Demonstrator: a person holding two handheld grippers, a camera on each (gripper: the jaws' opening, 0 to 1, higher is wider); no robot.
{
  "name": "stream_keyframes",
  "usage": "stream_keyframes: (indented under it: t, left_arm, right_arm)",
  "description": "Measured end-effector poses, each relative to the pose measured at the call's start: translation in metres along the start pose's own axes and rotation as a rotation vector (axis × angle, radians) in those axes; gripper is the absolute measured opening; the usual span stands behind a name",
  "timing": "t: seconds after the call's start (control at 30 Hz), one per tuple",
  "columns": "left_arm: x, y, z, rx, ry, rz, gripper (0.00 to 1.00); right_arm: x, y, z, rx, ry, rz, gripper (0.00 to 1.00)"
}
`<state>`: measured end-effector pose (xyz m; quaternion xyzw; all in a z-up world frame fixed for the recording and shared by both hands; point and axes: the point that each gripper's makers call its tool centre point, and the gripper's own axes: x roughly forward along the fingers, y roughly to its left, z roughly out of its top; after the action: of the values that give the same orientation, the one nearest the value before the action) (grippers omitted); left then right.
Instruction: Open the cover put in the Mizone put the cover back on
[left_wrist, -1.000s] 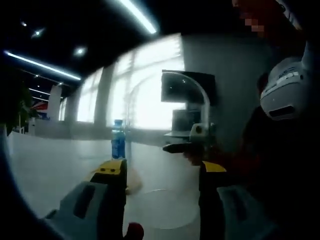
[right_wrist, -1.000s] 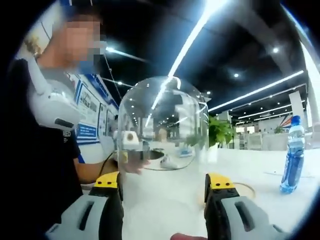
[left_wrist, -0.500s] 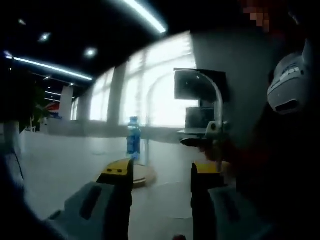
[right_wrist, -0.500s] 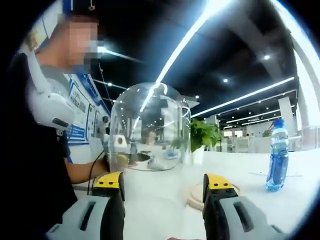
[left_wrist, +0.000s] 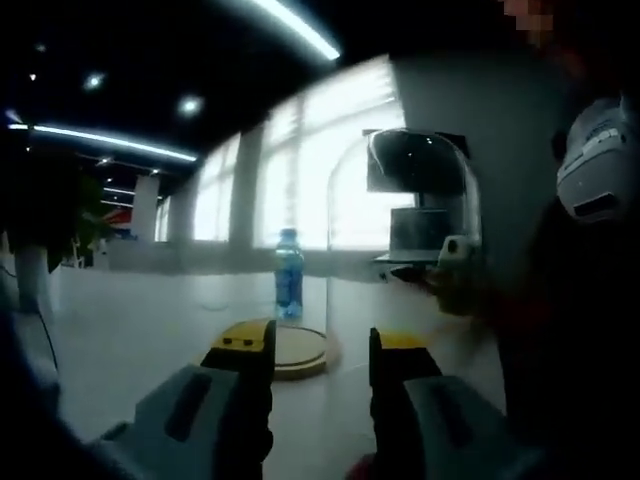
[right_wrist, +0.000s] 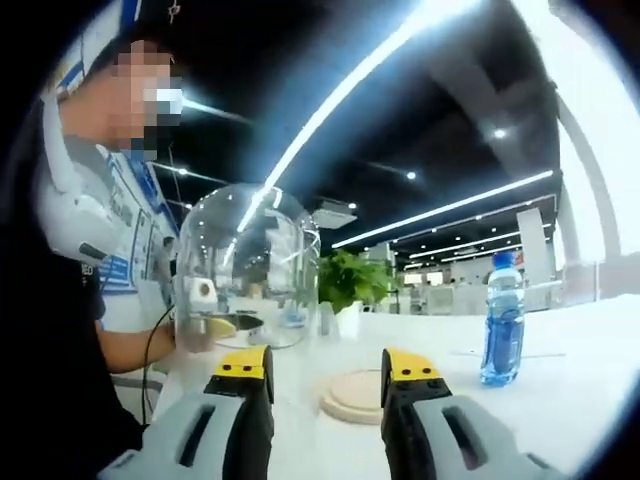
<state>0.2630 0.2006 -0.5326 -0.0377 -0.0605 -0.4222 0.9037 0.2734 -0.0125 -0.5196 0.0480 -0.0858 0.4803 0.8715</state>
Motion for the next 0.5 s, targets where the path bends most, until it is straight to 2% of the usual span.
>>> stream_keyframes:
  t: [0.27,0.4,0.5]
  left_arm:
    - [0.01,0.012,-0.002,-0.009,-0.003,0.012,0.27]
    - [0.014,0.019,-0.005,-0.001,0.004,0.027,0.27]
    - [0.017,0.028,-0.008,0.016,0.015,0.049,0.26]
  right_arm:
    - [-0.002,-0.035,-0.02,0.028,0.064,-0.123,0.27]
    - [-0.004,-0.045,-0.029,0.02,0.103,-0.164,0.25]
    - [-0.003,-0.049,-0.029,0.021,0.119,-0.178,0.23]
